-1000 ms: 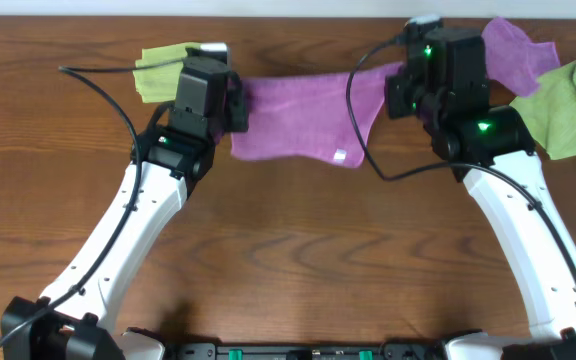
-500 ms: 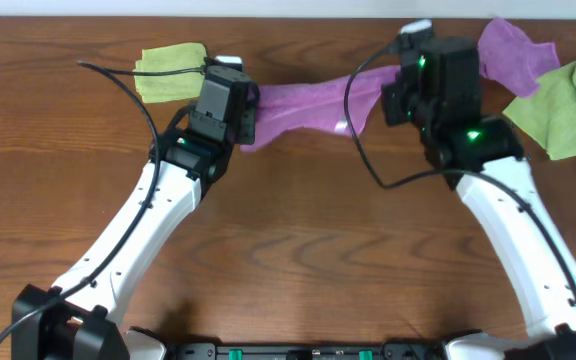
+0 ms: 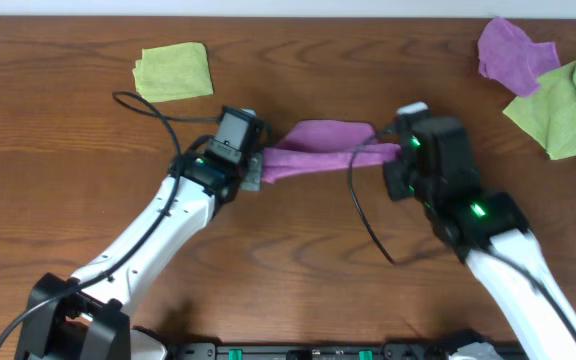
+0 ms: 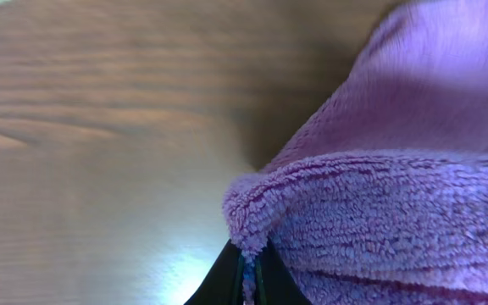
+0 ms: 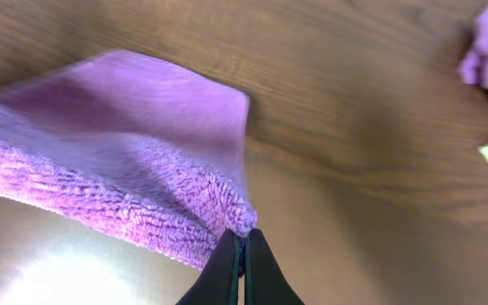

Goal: Fold the cloth
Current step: 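Lower both grippers and lay the purple cloth flat on the table center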

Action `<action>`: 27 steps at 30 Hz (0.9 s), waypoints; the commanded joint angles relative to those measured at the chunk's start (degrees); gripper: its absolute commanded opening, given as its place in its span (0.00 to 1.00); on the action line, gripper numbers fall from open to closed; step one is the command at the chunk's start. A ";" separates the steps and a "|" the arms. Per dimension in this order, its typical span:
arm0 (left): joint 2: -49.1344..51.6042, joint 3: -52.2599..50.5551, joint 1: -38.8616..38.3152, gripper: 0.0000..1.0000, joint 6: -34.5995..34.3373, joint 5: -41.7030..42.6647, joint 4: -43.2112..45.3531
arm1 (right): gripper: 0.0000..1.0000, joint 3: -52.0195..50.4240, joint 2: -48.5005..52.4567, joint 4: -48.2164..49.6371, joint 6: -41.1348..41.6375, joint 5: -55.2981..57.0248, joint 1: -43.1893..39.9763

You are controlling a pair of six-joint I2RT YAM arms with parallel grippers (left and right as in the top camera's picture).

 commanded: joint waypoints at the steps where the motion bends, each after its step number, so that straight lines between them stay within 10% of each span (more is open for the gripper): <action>1: 0.04 -0.07 -2.21 0.06 -3.41 0.22 -4.04 | 0.02 0.20 -6.54 -4.28 2.69 5.07 0.13; 27: -2.89 -7.13 -20.74 0.05 -18.64 3.23 -18.14 | 0.02 -22.01 -8.55 -5.22 13.66 -6.38 1.51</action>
